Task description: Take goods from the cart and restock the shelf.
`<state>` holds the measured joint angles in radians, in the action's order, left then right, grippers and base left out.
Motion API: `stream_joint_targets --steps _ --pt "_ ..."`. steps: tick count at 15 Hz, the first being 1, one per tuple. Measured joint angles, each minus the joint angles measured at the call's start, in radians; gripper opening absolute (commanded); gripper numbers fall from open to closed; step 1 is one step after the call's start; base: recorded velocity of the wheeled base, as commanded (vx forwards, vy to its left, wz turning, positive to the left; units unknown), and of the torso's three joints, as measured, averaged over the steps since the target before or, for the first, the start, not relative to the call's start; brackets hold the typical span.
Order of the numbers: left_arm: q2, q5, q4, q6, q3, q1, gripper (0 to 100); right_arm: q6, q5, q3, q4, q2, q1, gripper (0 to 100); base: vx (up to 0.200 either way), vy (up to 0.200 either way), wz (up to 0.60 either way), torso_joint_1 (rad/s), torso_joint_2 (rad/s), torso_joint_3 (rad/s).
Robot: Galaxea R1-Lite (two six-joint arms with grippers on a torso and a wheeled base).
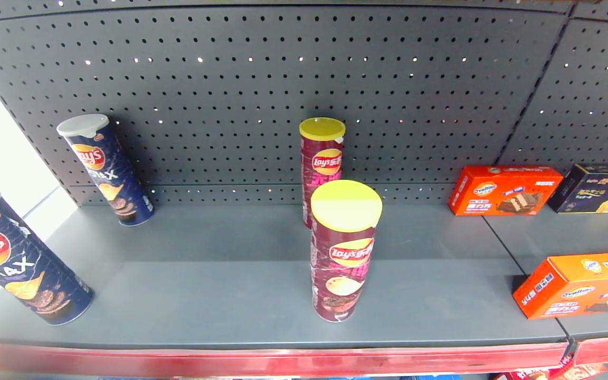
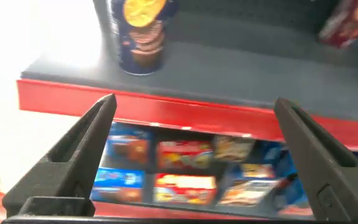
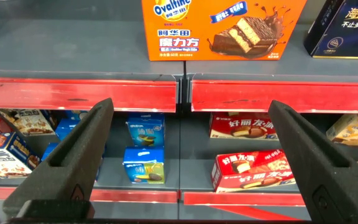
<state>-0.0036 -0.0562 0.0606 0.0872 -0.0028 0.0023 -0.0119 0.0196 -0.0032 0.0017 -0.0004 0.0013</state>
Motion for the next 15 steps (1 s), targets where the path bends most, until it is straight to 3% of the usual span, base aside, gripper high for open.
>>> stream_joint_targets --steps 1,2,4,5,8,11,15 --pt "0.0 -0.025 -0.019 -0.081 -0.003 0.0 100 0.0 0.0 0.0 0.0 0.0 0.0 100 0.0 0.0 0.0 0.0 0.0 0.0" --pt "0.0 -0.078 -0.047 -0.128 -0.01 0.0 100 0.0 0.0 0.0 0.0 0.0 0.0 100 0.0 0.0 0.0 0.0 0.0 0.0" --pt "0.0 -0.223 -0.101 -0.162 -0.031 0.0 100 0.0 0.0 0.0 0.0 0.0 0.0 100 0.0 0.0 0.0 0.0 0.0 0.0" --pt "0.0 -0.2 -0.106 -0.162 -0.036 0.0 100 0.0 0.0 0.0 0.0 0.0 -0.001 100 0.0 0.0 0.0 0.0 0.0 0.0" --pt "0.0 0.082 -0.104 -0.117 -0.038 -0.001 100 0.0 0.0 0.0 0.0 0.0 0.0 100 0.0 0.0 0.0 0.0 0.0 0.0" --pt "0.0 0.109 -0.088 -0.142 -0.017 -0.001 100 0.0 0.0 0.0 0.0 0.0 0.0 100 0.0 0.0 0.0 0.0 0.0 0.0" --pt "0.0 0.109 -0.063 -0.138 -0.003 -0.001 100 -0.022 0.015 -0.01 -0.014 0.003 0.0 100 0.0 0.0 0.0 0.0 0.0 0.0"
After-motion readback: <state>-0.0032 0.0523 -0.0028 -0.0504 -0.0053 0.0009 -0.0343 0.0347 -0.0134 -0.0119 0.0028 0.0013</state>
